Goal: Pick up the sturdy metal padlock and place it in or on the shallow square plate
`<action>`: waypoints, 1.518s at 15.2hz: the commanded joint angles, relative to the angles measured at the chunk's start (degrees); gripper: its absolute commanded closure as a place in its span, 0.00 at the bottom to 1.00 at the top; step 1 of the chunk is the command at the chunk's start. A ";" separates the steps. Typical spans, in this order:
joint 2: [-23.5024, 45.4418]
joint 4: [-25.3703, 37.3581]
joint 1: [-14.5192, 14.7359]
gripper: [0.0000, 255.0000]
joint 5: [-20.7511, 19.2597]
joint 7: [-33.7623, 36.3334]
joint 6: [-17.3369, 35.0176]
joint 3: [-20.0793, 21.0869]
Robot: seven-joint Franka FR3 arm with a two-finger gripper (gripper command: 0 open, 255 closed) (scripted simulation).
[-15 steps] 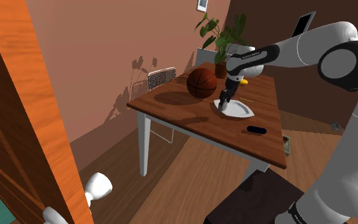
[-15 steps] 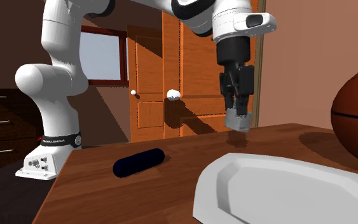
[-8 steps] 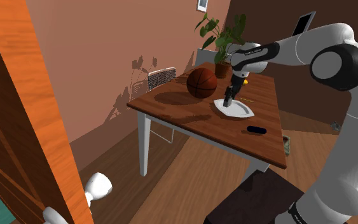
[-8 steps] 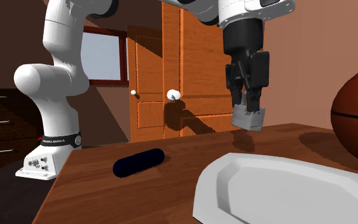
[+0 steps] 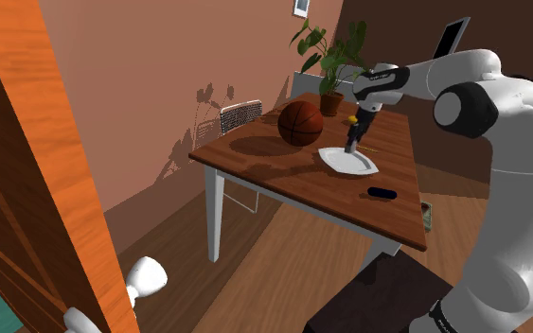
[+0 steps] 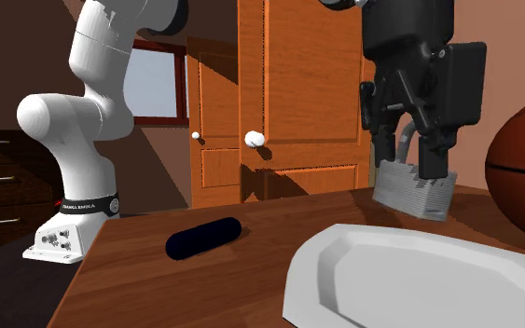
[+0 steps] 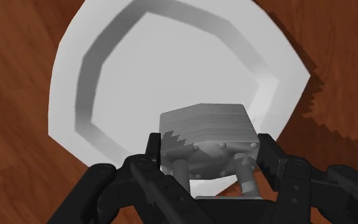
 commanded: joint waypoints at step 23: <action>6.64 0.31 -2.73 0.00 2.57 -3.54 5.87 0.66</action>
